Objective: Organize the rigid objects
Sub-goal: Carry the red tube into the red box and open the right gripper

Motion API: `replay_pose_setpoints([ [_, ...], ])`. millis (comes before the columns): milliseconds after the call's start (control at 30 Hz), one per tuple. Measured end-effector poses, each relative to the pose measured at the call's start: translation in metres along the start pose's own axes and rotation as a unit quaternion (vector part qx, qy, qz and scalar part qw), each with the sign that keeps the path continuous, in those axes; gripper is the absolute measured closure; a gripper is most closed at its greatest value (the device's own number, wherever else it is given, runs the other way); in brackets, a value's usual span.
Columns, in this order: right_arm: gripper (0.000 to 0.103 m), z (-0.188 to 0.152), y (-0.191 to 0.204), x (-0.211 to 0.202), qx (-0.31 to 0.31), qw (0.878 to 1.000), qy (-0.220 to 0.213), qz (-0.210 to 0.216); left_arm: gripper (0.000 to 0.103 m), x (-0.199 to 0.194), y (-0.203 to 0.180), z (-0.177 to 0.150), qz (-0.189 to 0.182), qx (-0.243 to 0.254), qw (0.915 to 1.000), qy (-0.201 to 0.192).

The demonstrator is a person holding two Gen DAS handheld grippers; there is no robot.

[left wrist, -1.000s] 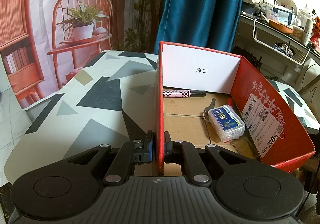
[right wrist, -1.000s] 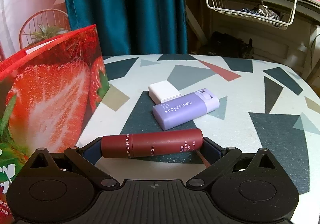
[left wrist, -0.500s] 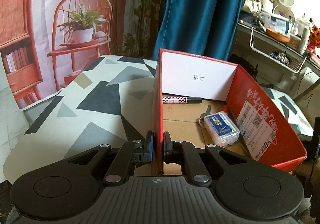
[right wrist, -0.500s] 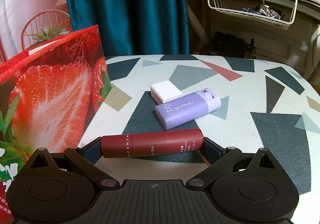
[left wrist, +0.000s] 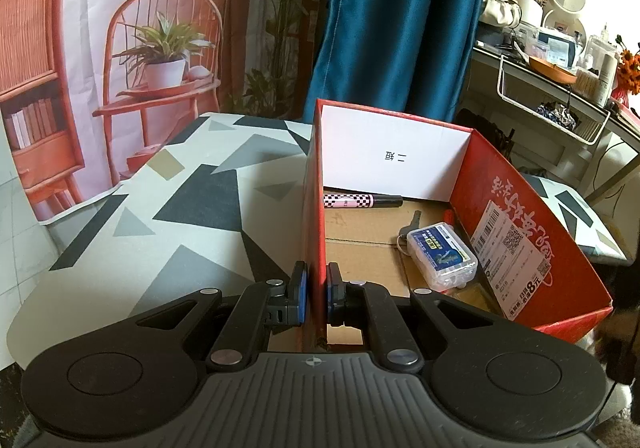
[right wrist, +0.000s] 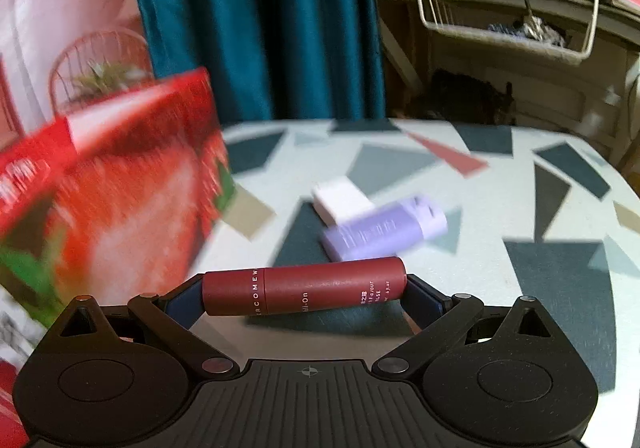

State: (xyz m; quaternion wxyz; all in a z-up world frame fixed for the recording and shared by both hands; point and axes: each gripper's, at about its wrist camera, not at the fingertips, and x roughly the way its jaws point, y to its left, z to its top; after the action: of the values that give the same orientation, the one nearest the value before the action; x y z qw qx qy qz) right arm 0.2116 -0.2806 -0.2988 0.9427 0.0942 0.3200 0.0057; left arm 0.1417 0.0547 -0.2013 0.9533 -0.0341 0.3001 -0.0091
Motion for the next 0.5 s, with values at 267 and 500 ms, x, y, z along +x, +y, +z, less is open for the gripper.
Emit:
replay_pose_setpoints([
  [267, 0.004, 0.063, 0.026, -0.036, -0.063, 0.992, -0.082, 0.068, 0.093, -0.001, 0.001, 0.0, -0.002, 0.0, 1.0, 0.0],
  [500, 0.004, 0.085, 0.075, -0.029, -0.212, 0.966, -0.066, 0.131, 0.093, -0.001, 0.001, 0.0, -0.002, 0.0, 1.0, -0.001],
])
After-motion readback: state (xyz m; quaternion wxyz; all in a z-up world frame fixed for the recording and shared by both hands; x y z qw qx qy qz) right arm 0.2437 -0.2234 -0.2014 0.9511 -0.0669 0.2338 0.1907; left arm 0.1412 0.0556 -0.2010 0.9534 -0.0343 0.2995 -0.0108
